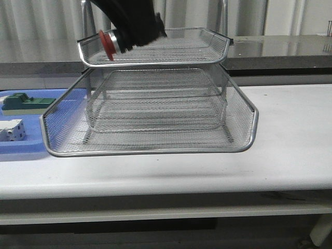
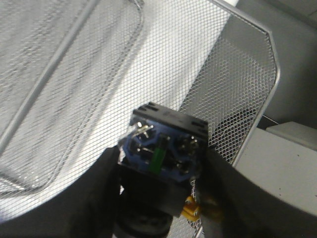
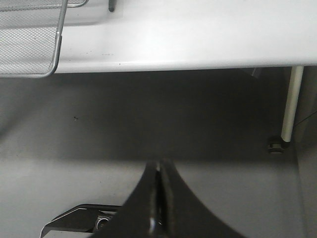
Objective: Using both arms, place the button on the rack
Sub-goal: 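Carry the button with the left gripper into the pulled-out mesh tray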
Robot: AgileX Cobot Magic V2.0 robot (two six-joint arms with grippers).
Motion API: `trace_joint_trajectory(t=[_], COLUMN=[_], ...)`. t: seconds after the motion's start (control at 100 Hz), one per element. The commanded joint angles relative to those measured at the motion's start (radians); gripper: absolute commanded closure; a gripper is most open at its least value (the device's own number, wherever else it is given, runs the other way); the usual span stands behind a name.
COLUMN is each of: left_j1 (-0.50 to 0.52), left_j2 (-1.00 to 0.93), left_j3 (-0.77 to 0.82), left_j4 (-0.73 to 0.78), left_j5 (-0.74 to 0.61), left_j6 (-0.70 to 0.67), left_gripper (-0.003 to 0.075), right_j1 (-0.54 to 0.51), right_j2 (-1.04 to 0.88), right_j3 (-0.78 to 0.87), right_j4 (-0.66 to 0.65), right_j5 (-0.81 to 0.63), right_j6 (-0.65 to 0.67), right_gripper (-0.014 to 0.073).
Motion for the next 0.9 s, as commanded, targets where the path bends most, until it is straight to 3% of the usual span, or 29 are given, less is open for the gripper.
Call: trace_joint_trajectory(t=[0.0, 0.36, 0.89], left_j1=[-0.024, -0.041, -0.041], left_j2=[-0.006, 0.103, 0.109], left_j3=[-0.023, -0.023, -0.023], left_j4=[-0.018, -0.016, 0.023], left_j5=[0.004, -0.003, -0.03], left_j6=[0.0, 0.0, 0.0], left_gripper=[0.0629, 0.0629, 0.0628], right_j1=[-0.003, -0.003, -0.003], right_j2=[0.01, 0.01, 0.01], right_j3=[-0.034, -0.034, -0.034], right_j4=[-0.01, -0.01, -0.01], right_j5=[-0.048, -0.048, -0.048], right_j6=[-0.004, -0.004, -0.004], right_gripper=[0.0661, 0.0661, 0.0661])
